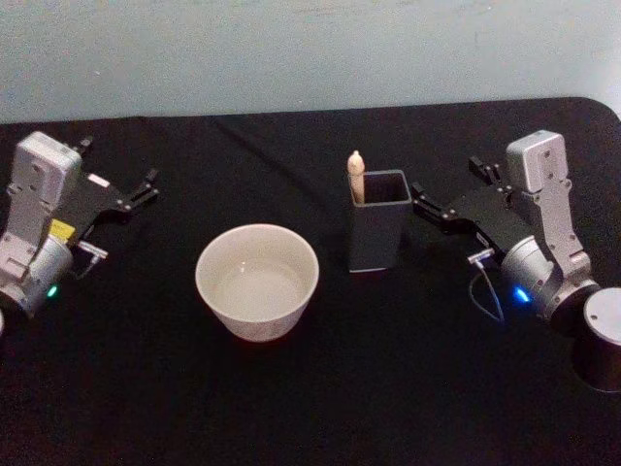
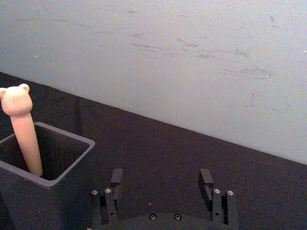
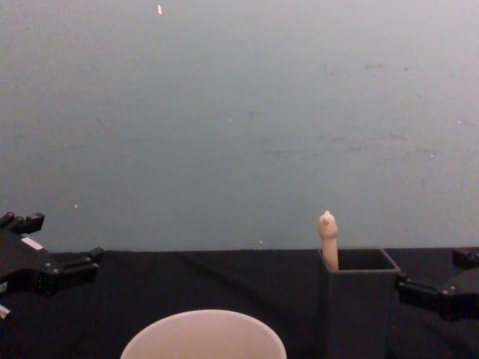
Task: Pick up the stirring spoon with one hand, stir inside the cup, then place it back in its original position.
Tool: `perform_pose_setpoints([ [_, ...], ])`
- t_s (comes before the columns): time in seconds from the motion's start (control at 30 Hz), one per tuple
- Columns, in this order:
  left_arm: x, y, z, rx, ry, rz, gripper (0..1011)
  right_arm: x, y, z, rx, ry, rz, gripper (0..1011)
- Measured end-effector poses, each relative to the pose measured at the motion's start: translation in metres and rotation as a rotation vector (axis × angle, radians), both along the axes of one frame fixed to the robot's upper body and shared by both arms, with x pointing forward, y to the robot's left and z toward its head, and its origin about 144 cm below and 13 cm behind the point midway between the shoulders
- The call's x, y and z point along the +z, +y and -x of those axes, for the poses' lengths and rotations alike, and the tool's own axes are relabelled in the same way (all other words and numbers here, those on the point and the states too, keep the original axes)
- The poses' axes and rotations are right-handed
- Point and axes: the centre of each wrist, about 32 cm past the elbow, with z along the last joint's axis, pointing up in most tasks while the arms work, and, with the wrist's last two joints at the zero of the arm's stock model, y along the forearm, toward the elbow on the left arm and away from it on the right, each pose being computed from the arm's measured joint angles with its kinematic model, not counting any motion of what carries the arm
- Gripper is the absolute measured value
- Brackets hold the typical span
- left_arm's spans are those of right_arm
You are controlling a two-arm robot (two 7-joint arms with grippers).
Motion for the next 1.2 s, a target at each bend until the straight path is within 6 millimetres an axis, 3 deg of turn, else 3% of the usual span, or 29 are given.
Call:
perform_pose_setpoints([
  [1.2, 0.0, 0.0, 0.0, 0.0, 0.0, 0.0, 1001, 0.0004, 0.0002, 0.0, 0.0, -0.003, -0.002, 1000],
])
